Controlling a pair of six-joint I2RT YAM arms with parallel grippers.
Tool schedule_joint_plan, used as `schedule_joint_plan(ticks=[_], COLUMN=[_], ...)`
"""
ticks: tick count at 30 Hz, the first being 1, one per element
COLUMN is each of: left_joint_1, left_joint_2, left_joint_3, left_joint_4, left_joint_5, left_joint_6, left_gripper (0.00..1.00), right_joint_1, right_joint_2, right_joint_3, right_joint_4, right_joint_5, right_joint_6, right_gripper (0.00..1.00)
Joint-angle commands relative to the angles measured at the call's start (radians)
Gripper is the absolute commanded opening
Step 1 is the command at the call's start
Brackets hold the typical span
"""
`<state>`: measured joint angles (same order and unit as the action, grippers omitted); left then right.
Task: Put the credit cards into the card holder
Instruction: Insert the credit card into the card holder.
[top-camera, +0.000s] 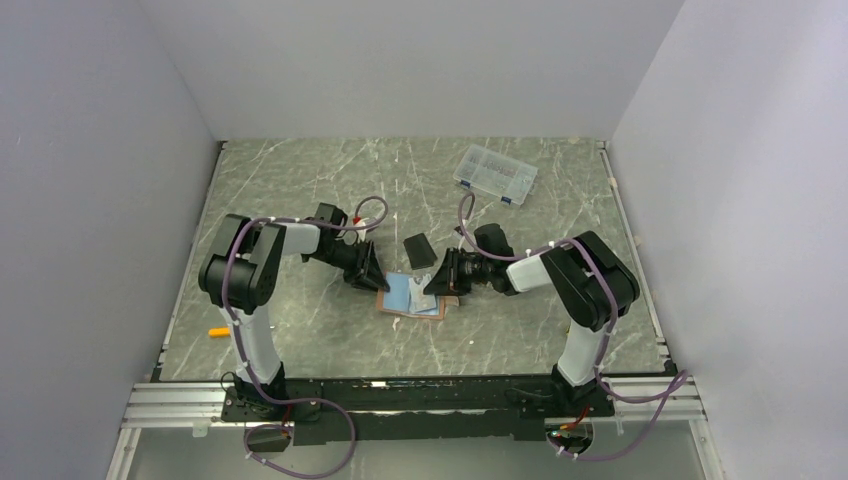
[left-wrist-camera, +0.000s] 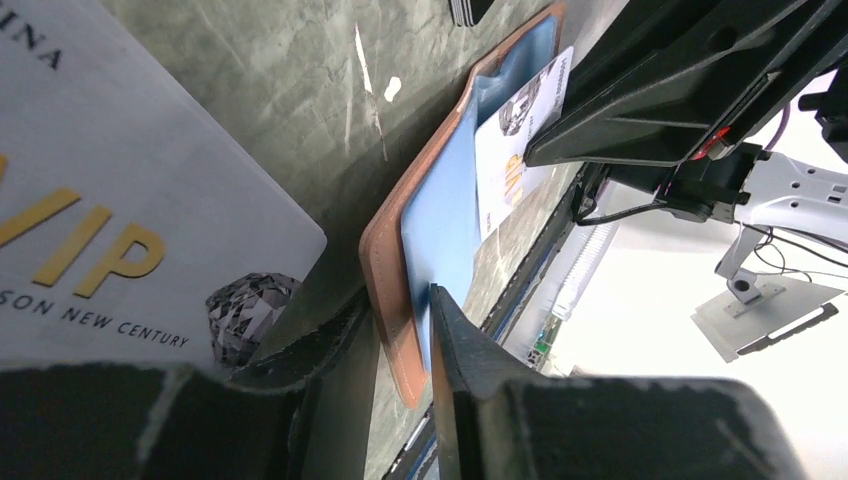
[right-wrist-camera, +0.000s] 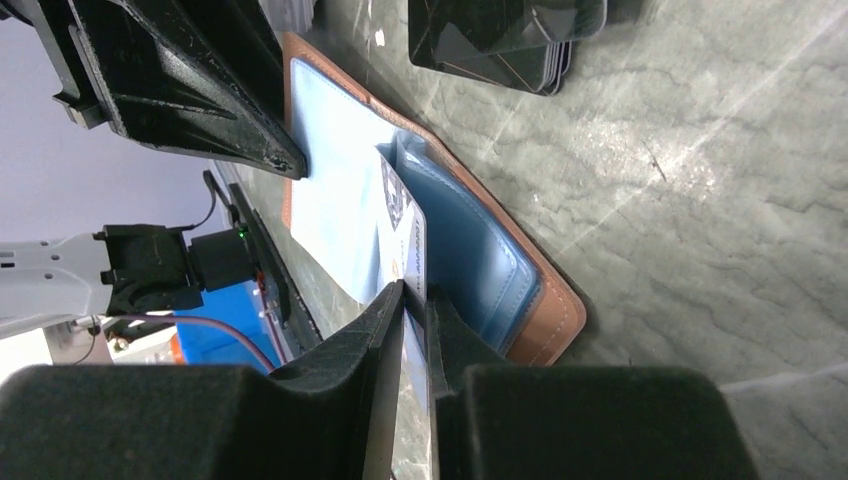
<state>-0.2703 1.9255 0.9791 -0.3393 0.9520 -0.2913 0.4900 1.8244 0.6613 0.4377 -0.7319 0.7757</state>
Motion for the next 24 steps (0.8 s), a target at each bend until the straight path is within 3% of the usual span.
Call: schedule_joint_plan(ticks=[1, 9, 24], left_joint_1=[-0.001, -0.02, -0.07], left_joint_2=[-0.029, -0.037, -0.091], left_joint_3=[0.015, 0.007, -0.047], left_joint_4=[-0.028, -0.001, 0.041], left_joint_5=[-0.003, 0.006, -0.034], left_joint_6=[0.055, 0.037, 0.011], left_gripper=[0.29, 0.26, 0.2], right_joint_1=[0.005, 0.022, 0.03], right_joint_2=[-0.039, -0.052, -0.041], right_joint_3=[0.006, 0.021, 0.029], right_joint_4=[-0.061, -0.056, -0.102], right_joint_5=[0.024, 0.008, 0.046], right_joint_6=[-0.036, -0.029, -0.017], right_gripper=[0.14, 0.0, 0.0])
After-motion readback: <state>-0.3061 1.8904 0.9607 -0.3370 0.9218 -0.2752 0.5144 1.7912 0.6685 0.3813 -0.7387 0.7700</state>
